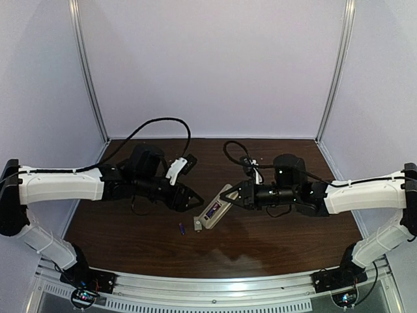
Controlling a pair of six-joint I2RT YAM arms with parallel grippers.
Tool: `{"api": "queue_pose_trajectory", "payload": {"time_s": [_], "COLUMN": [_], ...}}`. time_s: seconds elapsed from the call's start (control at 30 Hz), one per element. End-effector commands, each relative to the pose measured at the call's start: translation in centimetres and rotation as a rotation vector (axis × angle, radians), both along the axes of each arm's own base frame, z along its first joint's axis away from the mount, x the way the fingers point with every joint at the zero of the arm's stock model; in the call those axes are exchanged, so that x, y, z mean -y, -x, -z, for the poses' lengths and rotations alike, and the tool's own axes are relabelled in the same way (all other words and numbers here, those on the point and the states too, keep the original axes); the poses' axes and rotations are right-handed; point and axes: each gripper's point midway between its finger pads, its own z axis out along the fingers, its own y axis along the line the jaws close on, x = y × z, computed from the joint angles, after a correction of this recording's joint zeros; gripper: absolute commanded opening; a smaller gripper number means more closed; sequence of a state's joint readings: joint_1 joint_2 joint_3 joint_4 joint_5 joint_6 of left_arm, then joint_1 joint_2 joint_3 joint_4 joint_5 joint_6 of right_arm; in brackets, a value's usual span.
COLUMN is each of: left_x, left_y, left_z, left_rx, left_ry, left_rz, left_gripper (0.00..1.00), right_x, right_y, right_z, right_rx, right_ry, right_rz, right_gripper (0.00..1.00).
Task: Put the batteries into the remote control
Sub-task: Press the battery in the battery compartment, then pick up the battery from the center of the board.
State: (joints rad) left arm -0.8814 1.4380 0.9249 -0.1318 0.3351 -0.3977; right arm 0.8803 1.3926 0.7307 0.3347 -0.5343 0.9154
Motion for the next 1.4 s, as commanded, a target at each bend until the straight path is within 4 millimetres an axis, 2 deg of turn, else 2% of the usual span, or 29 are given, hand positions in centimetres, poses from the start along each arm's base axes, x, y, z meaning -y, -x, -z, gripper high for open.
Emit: {"api": "queue_pose_trajectory", "payload": {"time_s": [0.0, 0.13, 0.23, 0.37, 0.53, 0.73, 0.9, 1.03, 1.2, 1.27, 1.37], "left_x": [-0.3, -2.1, -4.5, -6.4, -8.8, -8.5, -8.4, -7.6, -7.7, -6.7, -6.5], "left_y": [-0.4, -1.2, -1.9, -0.6, 0.6, 1.5, 1.4, 1.6, 1.6, 2.4, 2.8], "left_z": [-2.5, -0.7, 1.6, 3.9, 7.0, 9.1, 8.7, 7.4, 6.9, 6.0, 5.8], "left_rx": [0.118, 0.1, 0.036, -0.07, -0.132, -0.213, -0.145, -0.021, 0.206, 0.262, 0.327], "left_ry": [0.065, -0.059, -0.172, -0.233, -0.306, -0.301, -0.319, -0.376, -0.573, -0.553, -0.608], "left_rz": [0.019, -0.033, -0.105, -0.162, -0.221, -0.216, -0.155, 0.048, 0.296, 0.405, 0.533], "left_gripper": [0.66, 0.71, 0.69, 0.64, 0.59, 0.55, 0.58, 0.64, 0.66, 0.66, 0.66], "right_x": [-0.1, 1.2, 2.7, 3.8, 4.0, 4.2, 4.3, 4.5, 5.2, 5.5, 5.9], "right_y": [0.4, -0.5, -1.4, -1.7, -1.3, -0.4, 0.2, 0.3, 0.1, 0.0, -0.1], "right_z": [-2.3, -1.9, -1.3, -1.3, -1.8, -1.9, -2.2, -1.7, -1.9, -2.1, -2.5], "right_rx": [0.042, 0.037, 0.045, 0.066, 0.086, 0.124, 0.168, 0.167, 0.163, 0.163, 0.16], "right_ry": [-0.059, -0.049, -0.031, -0.042, -0.086, -0.116, -0.108, -0.071, -0.069, -0.075, -0.086], "right_rz": [-0.032, -0.001, 0.029, 0.043, 0.015, -0.027, -0.062, -0.061, -0.038, -0.028, -0.016], "right_gripper": [0.0, 0.0, 0.0, 0.0, 0.0, 0.0, 0.0, 0.0, 0.0, 0.0, 0.0]}}
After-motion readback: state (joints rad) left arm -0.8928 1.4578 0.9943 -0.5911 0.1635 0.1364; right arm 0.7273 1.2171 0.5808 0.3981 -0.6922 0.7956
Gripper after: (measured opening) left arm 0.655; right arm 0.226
